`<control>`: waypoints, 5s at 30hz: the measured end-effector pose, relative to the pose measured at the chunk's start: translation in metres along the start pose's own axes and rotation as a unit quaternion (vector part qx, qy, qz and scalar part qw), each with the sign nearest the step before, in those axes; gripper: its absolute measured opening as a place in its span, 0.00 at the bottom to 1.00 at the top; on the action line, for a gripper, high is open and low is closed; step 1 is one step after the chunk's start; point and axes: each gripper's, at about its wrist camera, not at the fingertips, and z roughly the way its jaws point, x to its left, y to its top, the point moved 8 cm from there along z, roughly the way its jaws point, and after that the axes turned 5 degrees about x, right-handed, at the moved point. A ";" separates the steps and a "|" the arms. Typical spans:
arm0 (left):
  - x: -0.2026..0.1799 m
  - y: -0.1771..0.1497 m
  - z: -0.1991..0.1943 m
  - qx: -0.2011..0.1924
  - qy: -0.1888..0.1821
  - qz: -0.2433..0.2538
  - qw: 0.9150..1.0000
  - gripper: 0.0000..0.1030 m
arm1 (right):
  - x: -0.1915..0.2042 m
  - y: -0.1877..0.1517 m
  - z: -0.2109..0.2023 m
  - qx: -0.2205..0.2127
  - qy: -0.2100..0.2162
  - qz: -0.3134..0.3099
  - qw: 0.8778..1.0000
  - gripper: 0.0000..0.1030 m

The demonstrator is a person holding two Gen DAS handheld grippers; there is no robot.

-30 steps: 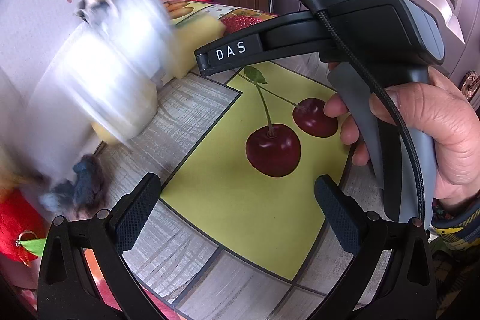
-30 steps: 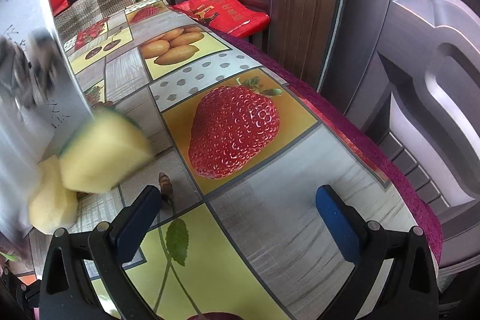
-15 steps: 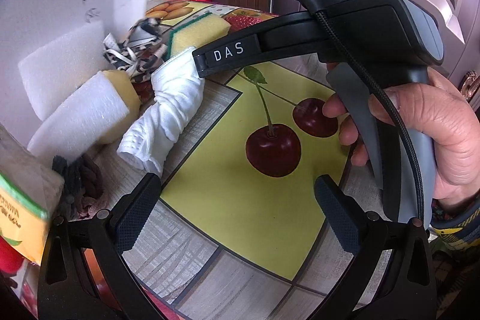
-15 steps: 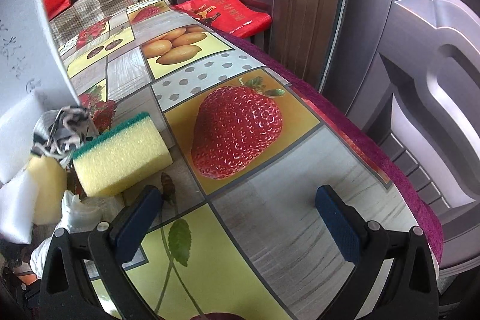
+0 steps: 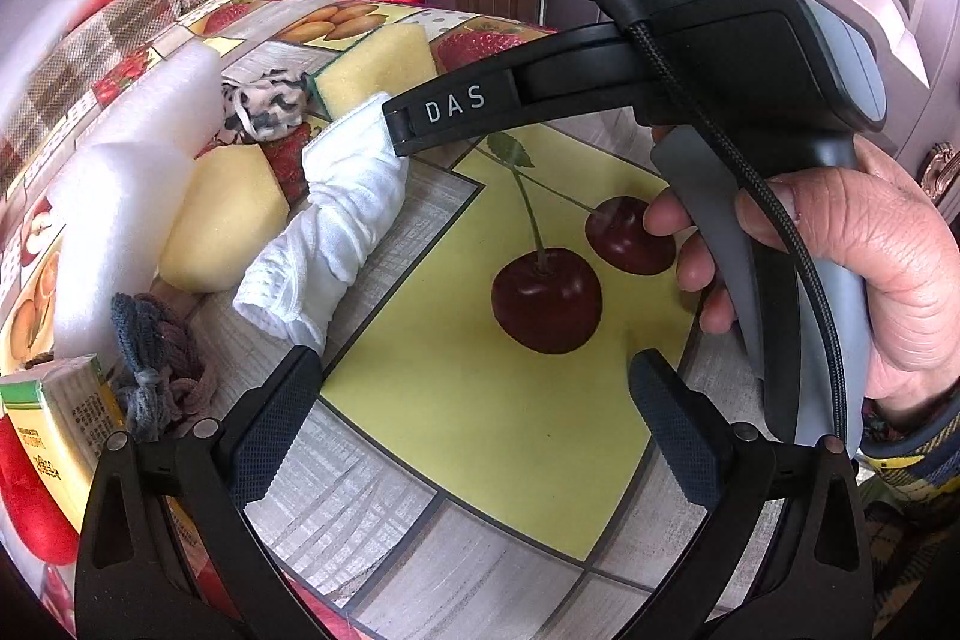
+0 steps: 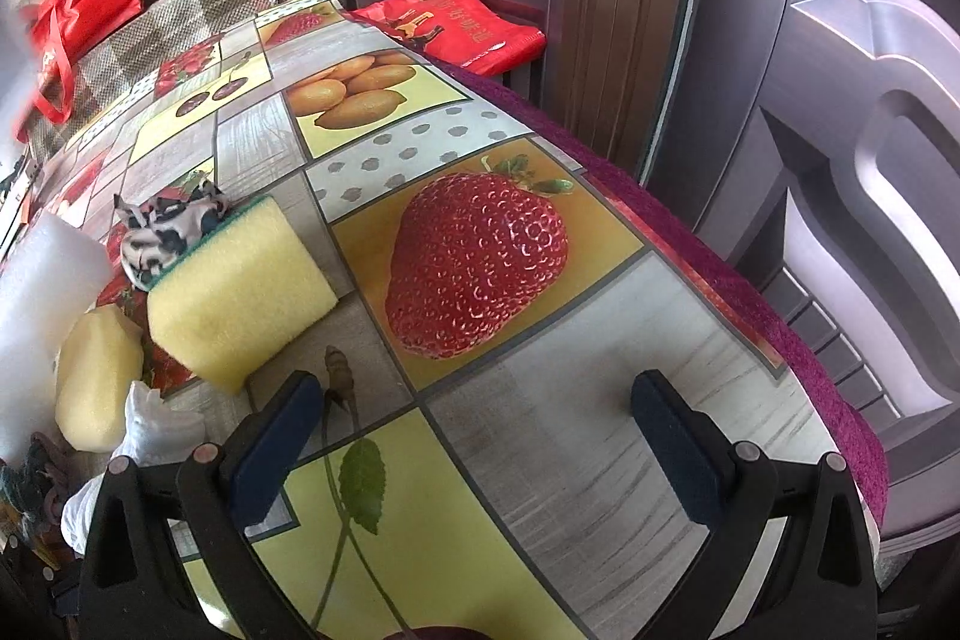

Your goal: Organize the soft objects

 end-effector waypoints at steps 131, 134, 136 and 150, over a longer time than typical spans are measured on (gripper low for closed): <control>0.306 -0.187 -0.223 -0.278 0.349 -0.336 0.830 0.64 | 0.290 -0.129 -0.181 -0.159 0.462 -0.270 0.830 0.25; 0.313 -0.185 -0.225 -0.281 0.368 -0.333 0.821 0.64 | 0.313 -0.130 -0.181 -0.167 0.460 -0.279 0.827 0.25; 0.316 -0.183 -0.225 -0.283 0.375 -0.331 0.819 0.64 | 0.318 -0.123 -0.180 -0.191 0.443 -0.279 0.830 0.25; 0.355 -0.173 -0.211 -0.270 0.357 -0.365 0.816 0.65 | 0.317 -0.033 -0.130 -0.246 0.339 -0.208 0.884 0.27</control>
